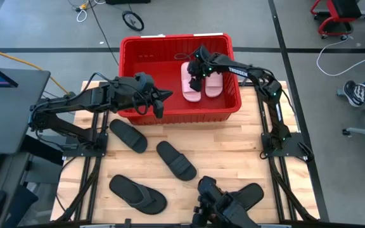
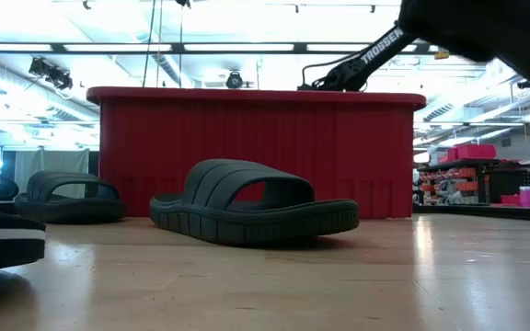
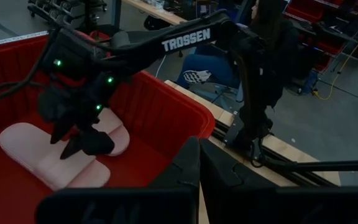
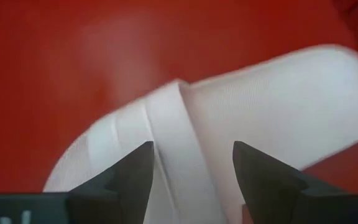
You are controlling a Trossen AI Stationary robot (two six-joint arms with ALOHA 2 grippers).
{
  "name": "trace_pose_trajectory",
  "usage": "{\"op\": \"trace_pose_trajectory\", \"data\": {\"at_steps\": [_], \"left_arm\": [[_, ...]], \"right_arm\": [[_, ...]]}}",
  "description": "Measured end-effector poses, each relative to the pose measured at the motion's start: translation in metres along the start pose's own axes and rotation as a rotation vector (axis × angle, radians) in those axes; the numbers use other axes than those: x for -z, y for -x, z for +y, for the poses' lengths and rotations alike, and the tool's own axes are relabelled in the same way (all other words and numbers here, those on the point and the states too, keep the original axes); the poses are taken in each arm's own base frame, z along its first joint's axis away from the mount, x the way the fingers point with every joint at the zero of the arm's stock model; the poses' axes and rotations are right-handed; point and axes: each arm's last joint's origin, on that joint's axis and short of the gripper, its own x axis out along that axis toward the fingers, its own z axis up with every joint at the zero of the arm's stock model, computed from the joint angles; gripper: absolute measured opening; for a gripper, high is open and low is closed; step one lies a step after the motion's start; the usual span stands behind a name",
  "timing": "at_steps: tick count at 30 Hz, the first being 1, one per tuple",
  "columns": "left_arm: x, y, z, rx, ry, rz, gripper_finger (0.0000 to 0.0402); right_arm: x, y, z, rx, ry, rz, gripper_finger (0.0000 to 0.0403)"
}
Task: Pick and place slides into bin
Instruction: Adjust the pink slide in the red bin
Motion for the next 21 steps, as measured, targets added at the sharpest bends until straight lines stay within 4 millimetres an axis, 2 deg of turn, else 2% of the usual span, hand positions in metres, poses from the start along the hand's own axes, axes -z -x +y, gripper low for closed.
{"op": "trace_pose_trajectory", "data": {"at_steps": [5, 9, 13, 18, 21], "left_arm": [[0.000, 0.000, 0.000, 0.000, 0.000, 0.000, 0.0018], [0.000, 0.000, 0.000, 0.000, 0.000, 0.000, 0.0024], [0.000, 0.000, 0.000, 0.000, 0.000, 0.000, 0.0015], [0.000, 0.000, 0.000, 0.000, 0.000, 0.000, 0.0007], [0.000, 0.000, 0.000, 0.000, 0.000, 0.001, 0.0010]], "right_arm": [[0.007, -0.014, -0.002, -0.023, -0.010, 0.021, 0.0224], [0.007, -0.014, -0.001, -0.029, 0.003, 0.022, 0.0202], [0.006, -0.009, 0.001, -0.053, 0.006, 0.019, 0.0142], [0.009, -0.008, 0.002, -0.088, -0.010, 0.051, 0.0032], [0.010, -0.007, 0.003, -0.098, -0.010, 0.058, 0.0014]]}}
